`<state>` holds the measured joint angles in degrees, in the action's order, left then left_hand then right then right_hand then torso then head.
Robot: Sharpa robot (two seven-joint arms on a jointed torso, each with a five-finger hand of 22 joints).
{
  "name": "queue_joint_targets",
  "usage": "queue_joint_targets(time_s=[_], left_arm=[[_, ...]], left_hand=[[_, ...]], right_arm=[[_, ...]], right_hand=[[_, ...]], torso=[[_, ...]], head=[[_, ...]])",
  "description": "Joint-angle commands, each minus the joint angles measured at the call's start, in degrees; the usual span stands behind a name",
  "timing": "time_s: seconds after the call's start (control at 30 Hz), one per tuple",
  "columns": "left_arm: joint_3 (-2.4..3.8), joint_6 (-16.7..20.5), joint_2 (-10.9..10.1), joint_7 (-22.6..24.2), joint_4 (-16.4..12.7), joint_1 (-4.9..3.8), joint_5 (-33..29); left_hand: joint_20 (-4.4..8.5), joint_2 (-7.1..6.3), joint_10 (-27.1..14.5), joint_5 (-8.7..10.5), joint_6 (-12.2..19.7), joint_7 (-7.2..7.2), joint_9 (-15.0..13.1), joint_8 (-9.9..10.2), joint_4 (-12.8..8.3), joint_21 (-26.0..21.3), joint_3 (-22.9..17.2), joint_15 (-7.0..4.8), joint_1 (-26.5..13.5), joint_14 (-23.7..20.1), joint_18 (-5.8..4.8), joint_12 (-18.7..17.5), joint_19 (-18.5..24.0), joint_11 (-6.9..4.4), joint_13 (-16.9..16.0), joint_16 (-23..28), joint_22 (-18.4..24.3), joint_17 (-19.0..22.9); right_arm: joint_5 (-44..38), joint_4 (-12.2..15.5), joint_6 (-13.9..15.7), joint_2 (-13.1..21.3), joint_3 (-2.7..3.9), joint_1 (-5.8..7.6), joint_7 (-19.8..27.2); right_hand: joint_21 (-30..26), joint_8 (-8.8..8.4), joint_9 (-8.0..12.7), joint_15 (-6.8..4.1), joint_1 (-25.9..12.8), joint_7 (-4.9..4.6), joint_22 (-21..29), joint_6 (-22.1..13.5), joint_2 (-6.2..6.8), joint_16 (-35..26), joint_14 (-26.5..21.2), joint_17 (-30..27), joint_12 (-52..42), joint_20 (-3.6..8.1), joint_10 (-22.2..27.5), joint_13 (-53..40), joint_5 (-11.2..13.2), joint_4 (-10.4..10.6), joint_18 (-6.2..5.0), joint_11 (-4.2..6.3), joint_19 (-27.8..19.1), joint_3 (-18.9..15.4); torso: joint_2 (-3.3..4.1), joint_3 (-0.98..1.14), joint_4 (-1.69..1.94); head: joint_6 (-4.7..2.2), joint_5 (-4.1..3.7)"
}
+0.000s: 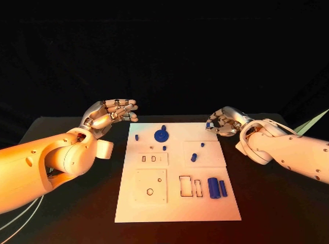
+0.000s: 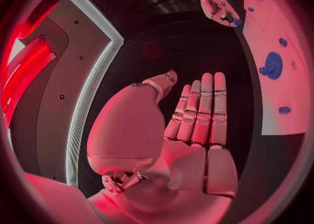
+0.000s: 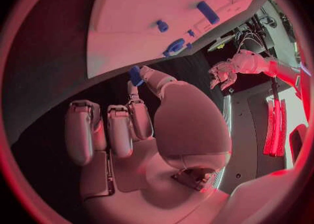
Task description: Assemble the parts on the task board
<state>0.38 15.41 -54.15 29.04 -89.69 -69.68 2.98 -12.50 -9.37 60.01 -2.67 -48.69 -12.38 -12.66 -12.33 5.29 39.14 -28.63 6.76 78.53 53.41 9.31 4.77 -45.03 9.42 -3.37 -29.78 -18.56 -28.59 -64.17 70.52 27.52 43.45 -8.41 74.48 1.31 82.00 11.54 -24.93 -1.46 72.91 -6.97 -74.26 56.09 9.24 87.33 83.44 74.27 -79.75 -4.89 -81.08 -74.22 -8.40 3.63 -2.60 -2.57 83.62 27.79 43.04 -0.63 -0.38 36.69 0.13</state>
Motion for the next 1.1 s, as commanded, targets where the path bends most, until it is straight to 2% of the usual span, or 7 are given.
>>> queue_joint_targets(time_s=[0.03, 0.23, 0.37, 0.5, 0.63, 0.83, 1.1], left_arm=[[0.03, 0.08, 0.05, 0.09, 0.1, -0.05, 0.04], [0.0, 0.19, 0.79, 0.19, 1.16, -0.04, 0.03], [-0.15, 0.22, 1.71, 0.2, 2.29, -0.03, 0.03], [-0.3, 0.2, 2.7, 0.25, 3.53, -0.01, 0.02], [-0.42, 0.25, 3.46, 0.25, 4.58, -0.01, 0.02], [-0.55, 0.33, 4.03, 0.17, 5.26, 0.0, 0.02], [-0.59, 0.44, 4.04, 0.07, 5.3, 0.0, 0.03]], left_hand=[[-0.13, -0.48, 0.16, -0.54, 0.87, -0.62, -0.99, -0.51, -0.27, -1.25, -0.48, -0.1, -1.4, -0.36, 1.2, -0.25, 0.05, 0.33, -0.92, 0.83, 0.63, 0.59], [-0.11, -0.46, 0.21, -0.53, 0.83, -0.61, -1.02, -0.53, -0.26, -1.26, -0.46, -0.12, -1.46, -0.13, 1.22, -0.22, -0.13, 0.32, -0.93, 0.83, 0.68, 0.59], [-0.11, -0.44, 0.23, -0.53, 0.82, -0.6, -1.02, -0.54, -0.26, -1.26, -0.47, -0.14, -1.46, -0.05, 1.23, -0.21, -0.19, 0.31, -0.94, 0.82, 0.7, 0.59], [-0.08, -0.39, 0.28, -0.53, 0.77, -0.6, -1.04, -0.56, -0.27, -1.24, -0.49, -0.18, -1.46, 0.15, 1.25, -0.17, -0.37, 0.3, -0.95, 0.8, 0.72, 0.58], [-0.02, -0.35, 0.36, -0.53, 0.71, -0.57, -1.07, -0.6, -0.3, -1.18, -0.51, -0.26, -1.46, 0.51, 1.27, -0.13, -0.7, 0.25, -0.96, 0.74, 0.76, 0.56], [0.06, -0.33, 0.44, -0.53, 0.65, -0.55, -1.1, -0.63, -0.32, -1.11, -0.51, -0.34, -1.5, 0.87, 1.28, -0.09, -1.02, 0.21, -0.97, 0.66, 0.79, 0.52], [0.14, -0.33, 0.48, -0.53, 0.61, -0.52, -1.13, -0.65, -0.33, -1.03, -0.5, -0.41, -1.53, 1.21, 1.28, -0.07, -1.31, 0.17, -0.97, 0.55, 0.8, 0.46]], right_arm=[[-0.71, 3.56, 0.83, 0.62, 0.03, 0.8, -2.19], [-3.03, 10.87, 1.51, 0.41, 0.03, 1.41, -6.39], [-4.84, 14.03, 1.4, -1.05, -0.01, 0.94, -8.47], [-7.68, 16.51, 1.02, -3.89, -0.17, -0.21, -10.42], [-9.93, 17.21, 0.54, -6.55, -0.39, -1.33, -11.79], [-12.64, 16.65, 0.17, -9.72, -0.67, -3.22, -13.31], [-15.15, 14.95, 0.25, -12.19, -0.9, -5.3, -14.76]], right_hand=[[1.16, 2.94, -2.18, -0.4, -0.5, 0.38, -11.21, 0.99, -2.89, 0.65, 5.55, 11.51, -1.0, 0.53, -0.95, -5.46, 0.09, 0.5, 0.78, 0.55, 2.52, 3.33], [1.31, 3.0, -2.21, -0.41, -0.65, 0.37, -11.31, 0.91, -2.92, 0.61, 5.54, 11.43, -1.01, 0.55, -0.97, -5.47, 0.04, 0.57, 0.81, 0.55, 2.61, 3.37], [1.32, 3.06, -2.25, -0.42, -0.78, 0.37, -11.33, 0.8, -2.95, 0.55, 5.51, 11.3, -0.94, 0.56, -0.94, -5.42, -0.14, 0.6, 0.82, 0.55, 2.63, 3.46], [1.3, 3.11, -2.28, -0.43, -0.84, 0.37, -11.32, 0.71, -2.94, 0.51, 5.49, 11.23, -0.95, 0.58, -0.96, -5.43, -0.29, 0.58, 0.81, 0.56, 2.62, 3.53], [1.24, 3.12, -2.29, -0.43, -0.87, 0.37, -11.28, 0.68, -2.92, 0.48, 5.48, 11.17, -0.93, 0.58, -0.95, -5.42, -0.34, 0.58, 0.8, 0.56, 2.59, 3.54], [1.15, 3.17, -2.31, -0.43, -1.04, 0.34, -11.22, 0.54, -2.88, 0.4, 5.44, 11.0, -0.92, 0.59, -0.95, -5.42, -0.47, 0.62, 0.77, 0.54, 2.55, 3.58], [1.09, 3.19, -2.33, -0.43, -1.15, 0.32, -11.19, 0.46, -2.86, 0.36, 5.42, 10.92, -0.91, 0.6, -0.96, -5.42, -0.55, 0.66, 0.76, 0.53, 2.52, 3.61]], torso=[[-0.32, -0.13, -0.21], [-0.85, -0.26, -0.41], [-1.27, -0.38, -0.39], [-1.81, -0.6, -0.51], [-2.11, -0.69, -0.41], [-2.26, -0.86, -0.27], [-2.07, -0.75, -0.35]], head=[[-0.08, -0.05], [0.12, 0.24], [0.55, 0.66], [1.12, 1.06], [1.48, 1.31], [1.95, 1.78], [2.23, 2.23]])
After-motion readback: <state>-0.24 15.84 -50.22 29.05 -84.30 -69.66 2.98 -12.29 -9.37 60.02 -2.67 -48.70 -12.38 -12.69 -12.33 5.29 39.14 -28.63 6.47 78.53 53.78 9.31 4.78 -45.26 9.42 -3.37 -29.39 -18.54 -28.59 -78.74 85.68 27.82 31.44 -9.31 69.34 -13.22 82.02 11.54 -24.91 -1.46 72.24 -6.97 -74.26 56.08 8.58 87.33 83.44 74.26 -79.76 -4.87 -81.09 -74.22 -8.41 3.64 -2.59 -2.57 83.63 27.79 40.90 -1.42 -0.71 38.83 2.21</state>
